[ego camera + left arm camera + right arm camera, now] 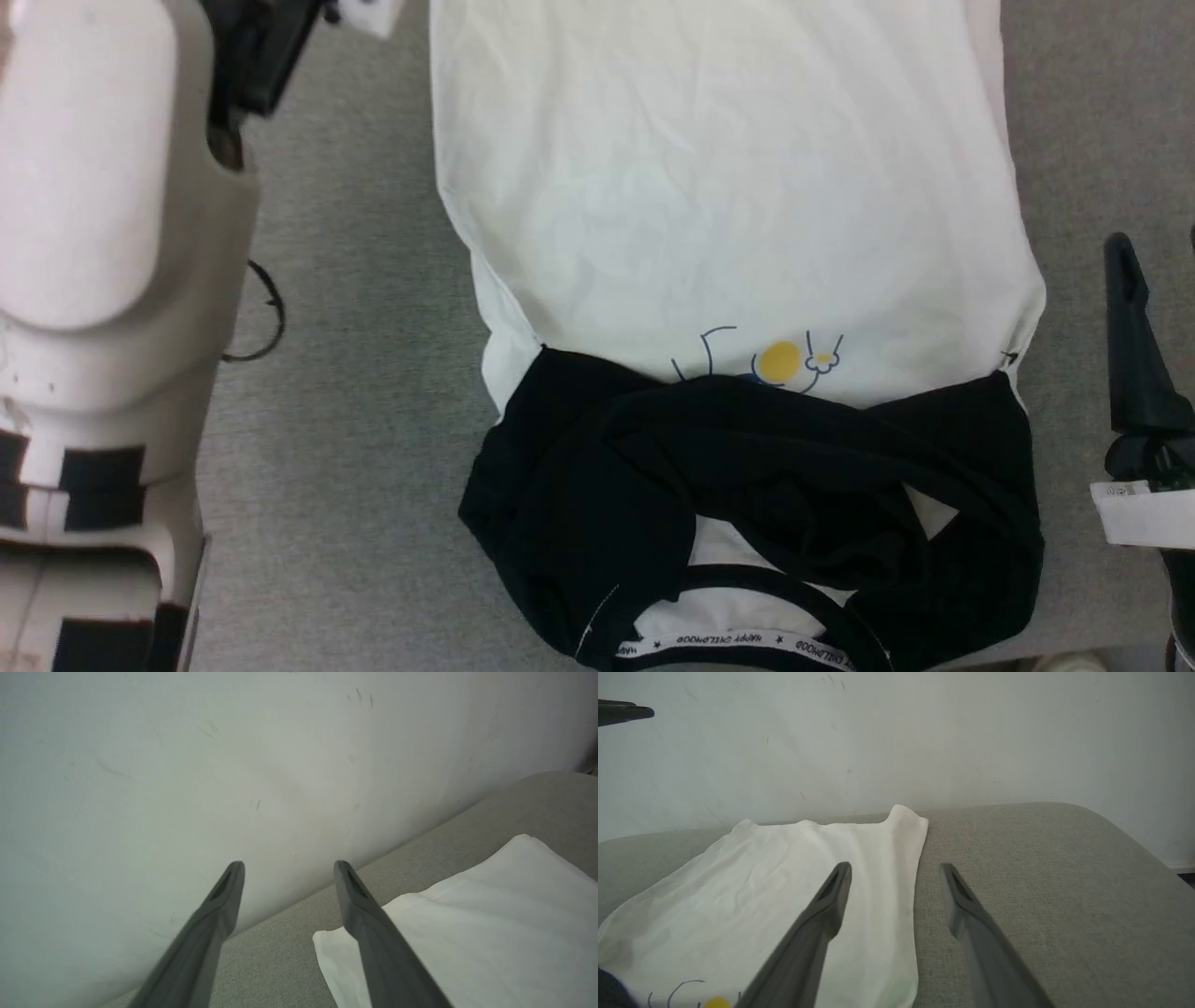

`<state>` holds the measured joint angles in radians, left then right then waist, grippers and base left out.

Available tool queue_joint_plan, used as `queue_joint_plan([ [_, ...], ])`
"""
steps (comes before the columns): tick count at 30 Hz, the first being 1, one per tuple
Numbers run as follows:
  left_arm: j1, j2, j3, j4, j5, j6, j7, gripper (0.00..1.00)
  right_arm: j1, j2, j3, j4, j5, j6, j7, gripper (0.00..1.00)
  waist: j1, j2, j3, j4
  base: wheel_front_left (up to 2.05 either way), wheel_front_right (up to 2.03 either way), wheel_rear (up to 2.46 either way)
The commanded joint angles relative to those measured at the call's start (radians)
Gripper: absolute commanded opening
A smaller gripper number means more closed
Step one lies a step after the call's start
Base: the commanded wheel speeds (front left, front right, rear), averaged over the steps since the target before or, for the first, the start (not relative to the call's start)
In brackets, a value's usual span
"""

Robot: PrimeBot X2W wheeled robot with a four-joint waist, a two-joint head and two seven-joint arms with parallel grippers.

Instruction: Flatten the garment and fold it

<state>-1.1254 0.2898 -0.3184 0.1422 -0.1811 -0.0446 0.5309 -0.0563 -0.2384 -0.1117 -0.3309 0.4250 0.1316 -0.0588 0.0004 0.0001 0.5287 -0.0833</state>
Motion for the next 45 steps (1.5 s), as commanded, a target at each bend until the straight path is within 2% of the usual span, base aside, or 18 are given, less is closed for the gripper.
queue_joint_plan([
  [1,-0.042,0.004,-0.006,0.031,0.011,-0.002,0.039,1.00,-0.020,-0.009,0.010,0.010,0.010,-0.001,-0.014,1.00,-0.0004,-0.0001,0.101,-0.055,0.00,0.00,0.00],
  [10,-0.142,0.003,-0.047,0.137,0.040,0.005,0.221,1.00,-0.067,-0.040,0.054,0.056,0.035,-0.001,-0.058,1.00,-0.0004,-0.0001,0.185,-0.103,0.00,0.00,0.00],
  [14,-0.147,0.020,-0.053,0.160,0.060,0.027,0.286,1.00,-0.085,-0.046,0.069,0.073,0.046,-0.001,-0.074,1.00,-0.0004,-0.0001,0.213,-0.123,0.00,0.00,0.00],
  [23,-0.130,0.054,-0.033,0.149,0.061,0.069,0.333,1.00,-0.112,-0.054,0.082,0.111,0.062,-0.001,-0.105,1.00,-0.0004,-0.0001,0.254,-0.156,0.00,0.00,0.00],
  [24,-0.122,0.055,-0.033,0.151,0.054,0.065,0.344,0.80,-0.114,-0.055,0.082,0.114,0.063,-0.001,-0.107,1.00,-0.0004,-0.0001,0.257,-0.157,0.00,0.00,0.00],
  [25,-0.122,0.055,-0.033,0.151,0.054,0.065,0.344,0.80,-0.114,-0.055,0.082,0.114,0.063,-0.001,-0.107,1.00,-0.0004,-0.0001,0.257,-0.157,0.00,0.00,0.00],
  [26,-0.113,0.057,-0.036,0.152,0.045,0.055,0.358,0.00,-0.116,-0.057,0.081,0.116,0.064,-0.001,-0.109,1.00,-0.0004,-0.0001,0.260,-0.157,0.00,0.00,0.00],
  [31,-0.087,0.062,-0.026,0.126,0.020,0.057,0.352,0.00,-0.130,-0.069,0.069,0.111,0.076,-0.001,-0.111,1.00,-0.0004,-0.0001,0.262,-0.149,0.00,0.00,0.00],
  [35,-0.059,0.058,-0.021,0.112,0.005,0.063,0.309,0.00,-0.166,-0.108,0.003,0.056,0.130,-0.001,-0.092,1.00,-0.0004,-0.0001,0.232,-0.136,0.00,0.00,0.00],
  [40,-0.019,0.033,-0.015,0.111,-0.024,0.072,0.242,0.00,-0.305,-0.249,-0.105,-0.038,0.171,-0.001,-0.011,1.00,-0.0004,-0.0001,0.192,-0.120,0.00,0.00,0.00],
  [45,-0.009,-0.010,-0.025,0.123,-0.046,0.069,0.160,0.00,-0.504,-0.350,-0.151,-0.006,0.221,-0.001,0.142,1.00,-0.0004,-0.0001,0.175,-0.081,0.00,0.00,0.00],
])
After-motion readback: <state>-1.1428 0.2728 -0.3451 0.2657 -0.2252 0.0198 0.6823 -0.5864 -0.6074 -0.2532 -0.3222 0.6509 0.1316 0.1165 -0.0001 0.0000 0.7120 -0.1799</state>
